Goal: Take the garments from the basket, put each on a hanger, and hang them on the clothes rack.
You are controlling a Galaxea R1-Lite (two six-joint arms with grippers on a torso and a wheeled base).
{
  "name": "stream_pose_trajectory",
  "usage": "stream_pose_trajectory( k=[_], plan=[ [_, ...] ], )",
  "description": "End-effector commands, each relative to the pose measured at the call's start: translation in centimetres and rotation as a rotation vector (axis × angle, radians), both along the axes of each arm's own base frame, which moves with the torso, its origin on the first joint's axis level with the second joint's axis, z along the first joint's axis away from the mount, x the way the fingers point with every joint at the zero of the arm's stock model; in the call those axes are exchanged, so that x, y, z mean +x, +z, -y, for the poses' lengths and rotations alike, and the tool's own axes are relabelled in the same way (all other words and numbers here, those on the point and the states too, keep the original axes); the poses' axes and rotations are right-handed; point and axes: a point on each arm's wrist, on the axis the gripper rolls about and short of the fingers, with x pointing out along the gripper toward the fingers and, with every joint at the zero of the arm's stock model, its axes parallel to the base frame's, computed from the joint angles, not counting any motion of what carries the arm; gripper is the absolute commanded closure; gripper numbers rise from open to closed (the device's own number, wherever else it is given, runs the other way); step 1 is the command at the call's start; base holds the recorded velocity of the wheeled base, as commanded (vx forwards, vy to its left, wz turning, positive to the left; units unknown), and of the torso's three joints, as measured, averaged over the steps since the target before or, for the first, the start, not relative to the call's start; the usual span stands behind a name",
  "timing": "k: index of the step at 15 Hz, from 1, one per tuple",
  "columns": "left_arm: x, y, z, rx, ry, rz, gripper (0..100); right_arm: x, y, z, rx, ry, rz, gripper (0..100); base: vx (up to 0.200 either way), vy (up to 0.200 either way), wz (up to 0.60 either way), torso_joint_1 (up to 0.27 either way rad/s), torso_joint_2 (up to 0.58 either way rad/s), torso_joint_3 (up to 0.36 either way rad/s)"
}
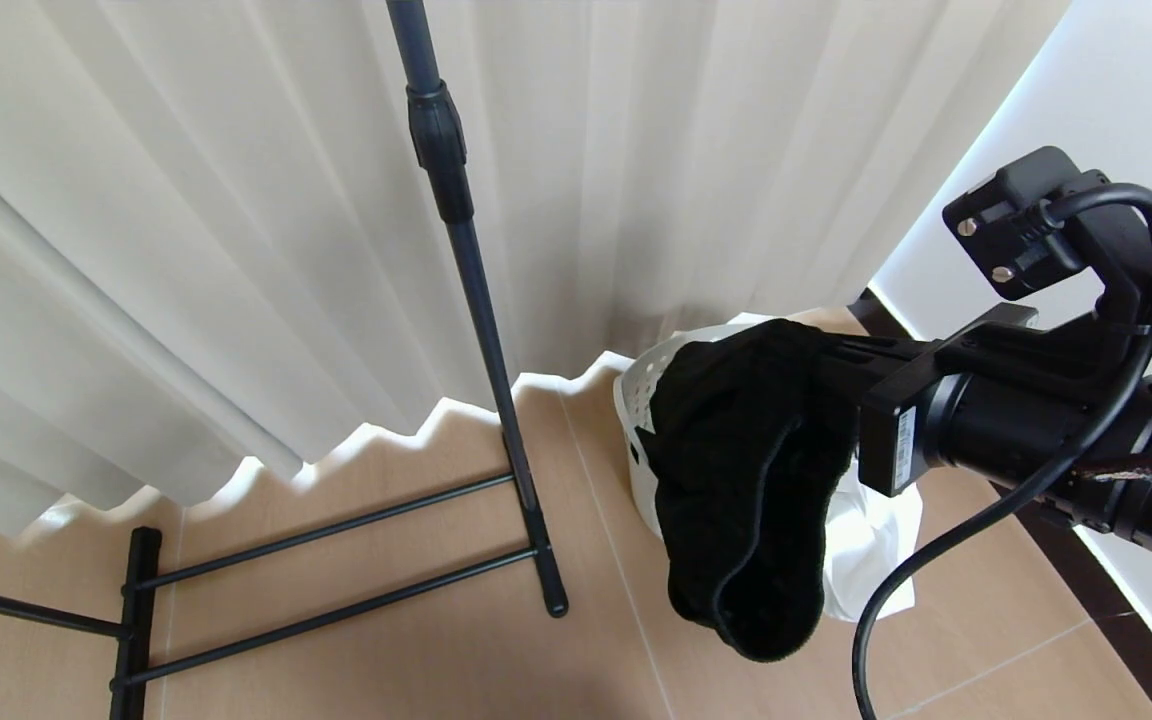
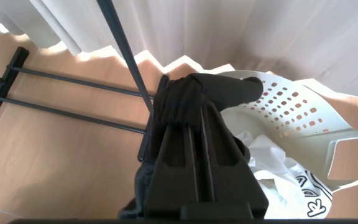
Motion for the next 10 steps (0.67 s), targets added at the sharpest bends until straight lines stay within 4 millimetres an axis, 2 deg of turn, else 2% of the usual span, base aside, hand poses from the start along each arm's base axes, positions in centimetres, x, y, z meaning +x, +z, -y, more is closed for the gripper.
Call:
stream_pose_trajectory(
  k=[1, 5, 10],
  plan=[
    [0.0, 0.0, 0.0, 0.0, 0.0, -0.001, 0, -0.2, -0.1, 0.2, -0.004, 0.001, 0.0, 100, 0.0, 0.0, 0.0, 0.0, 0.0, 0.0],
    [0.0, 0.0, 0.0, 0.0, 0.0, -0.003, 0, -0.2, -0.5, 0.2, -0.015, -0.002, -0.008, 100, 0.0, 0.0, 0.0, 0.0, 0.0, 0.0],
    [0.0, 0.0, 0.0, 0.0, -0.001, -0.003, 0, 0.1, -1.1, 0.0, -0.034, -0.003, -0.024, 100, 0.0, 0.0, 0.0, 0.003, 0.0, 0.164]
  ],
)
